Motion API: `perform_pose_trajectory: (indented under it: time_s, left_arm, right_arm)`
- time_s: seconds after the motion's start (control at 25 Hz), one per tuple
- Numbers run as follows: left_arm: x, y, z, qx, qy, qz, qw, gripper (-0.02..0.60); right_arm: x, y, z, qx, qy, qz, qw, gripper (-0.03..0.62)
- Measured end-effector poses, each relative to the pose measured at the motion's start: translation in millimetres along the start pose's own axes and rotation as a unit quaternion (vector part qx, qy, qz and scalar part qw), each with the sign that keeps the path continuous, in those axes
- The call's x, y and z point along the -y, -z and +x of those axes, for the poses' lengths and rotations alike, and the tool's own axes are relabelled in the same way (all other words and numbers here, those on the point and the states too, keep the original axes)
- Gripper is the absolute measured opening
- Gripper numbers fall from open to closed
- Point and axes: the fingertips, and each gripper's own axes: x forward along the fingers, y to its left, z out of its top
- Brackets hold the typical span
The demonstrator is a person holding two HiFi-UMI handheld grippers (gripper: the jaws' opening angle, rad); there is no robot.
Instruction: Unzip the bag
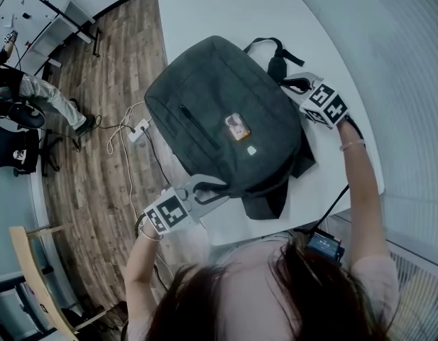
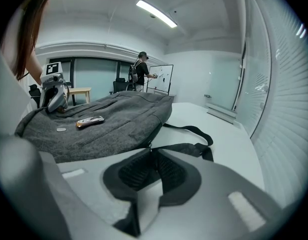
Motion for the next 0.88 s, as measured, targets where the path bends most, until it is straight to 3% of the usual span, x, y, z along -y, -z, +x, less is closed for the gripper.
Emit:
perform_pose_trajectory:
  time_s: [0.36,0.56,0.88]
  left_arm:
    - [-1.2,-7.3,-12.1,0.020,-0.076,-0.066,0.9947,0.100]
    - [-4.1,-20.7,-34.4,0.061,-0.141,-0.100,0.9831,0.061]
    - [-0.8,-29.4,-50.6,0.078,-0.216,-0.114,0.9666,0.063]
  right_arm:
    - [0.5,4.5,-31.8,0.030,0.014,0.024,0.999,0.049]
    - [-11.6,-2.3,-49.4,0.051,0.017,0.018,0.998,0.049]
    - [-24.6,-10.1,-66.1,0.068,0.026,0.040,0.997,0.046]
